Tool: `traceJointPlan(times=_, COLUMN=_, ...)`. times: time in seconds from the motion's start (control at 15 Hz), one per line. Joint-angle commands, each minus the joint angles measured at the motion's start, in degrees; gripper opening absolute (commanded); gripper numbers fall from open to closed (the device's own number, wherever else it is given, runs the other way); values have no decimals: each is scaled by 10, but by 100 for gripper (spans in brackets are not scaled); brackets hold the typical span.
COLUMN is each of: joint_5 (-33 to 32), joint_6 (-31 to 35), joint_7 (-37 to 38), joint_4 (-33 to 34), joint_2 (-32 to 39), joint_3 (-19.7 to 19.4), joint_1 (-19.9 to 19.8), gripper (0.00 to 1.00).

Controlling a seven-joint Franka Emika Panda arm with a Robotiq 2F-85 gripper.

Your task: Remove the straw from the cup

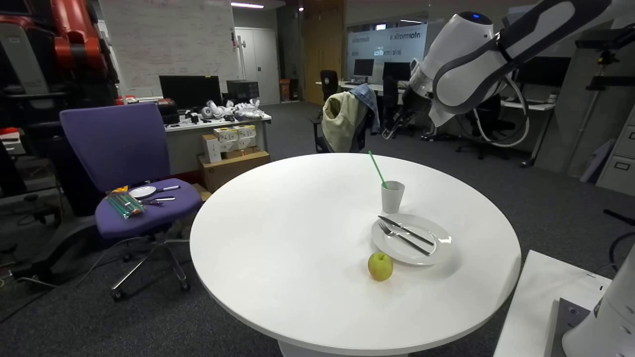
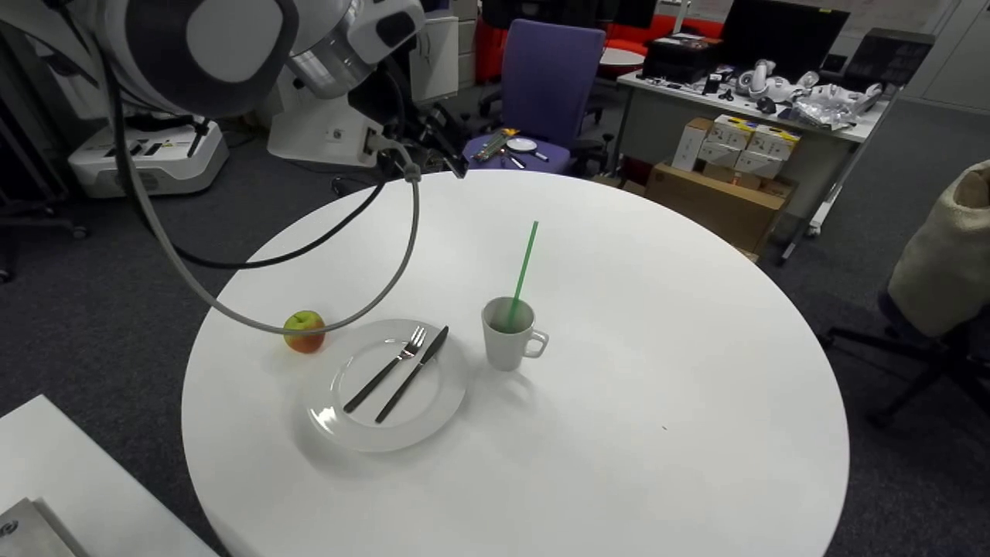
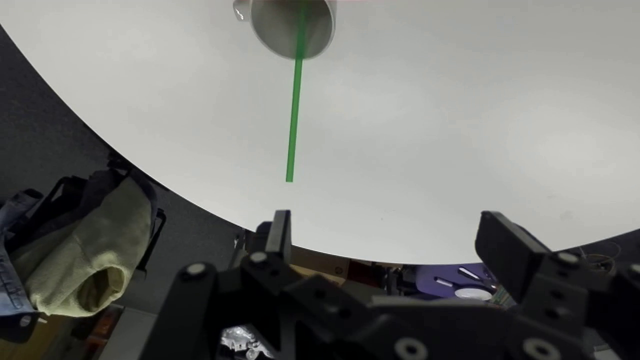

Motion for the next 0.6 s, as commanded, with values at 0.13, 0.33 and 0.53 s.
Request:
traceJointPlan(times=0.13, joint_5=-77, joint_6=27, joint_7=87, joint_4=93, joint_2=125, joint_3=2, joint_1=-53, gripper=100)
traceJointPlan(times=0.33, joint_5=-104, joint_6=29, joint_7=125, joint_4=141, joint_2=180, joint_3=-9, joint_1=-51, gripper=100)
traceJointPlan(times=0.53, joint_5=-72, joint_6=44, joint_7=117, joint_4=170, joint_2=222, joint_3=-3, joint_1=-45, gripper=100)
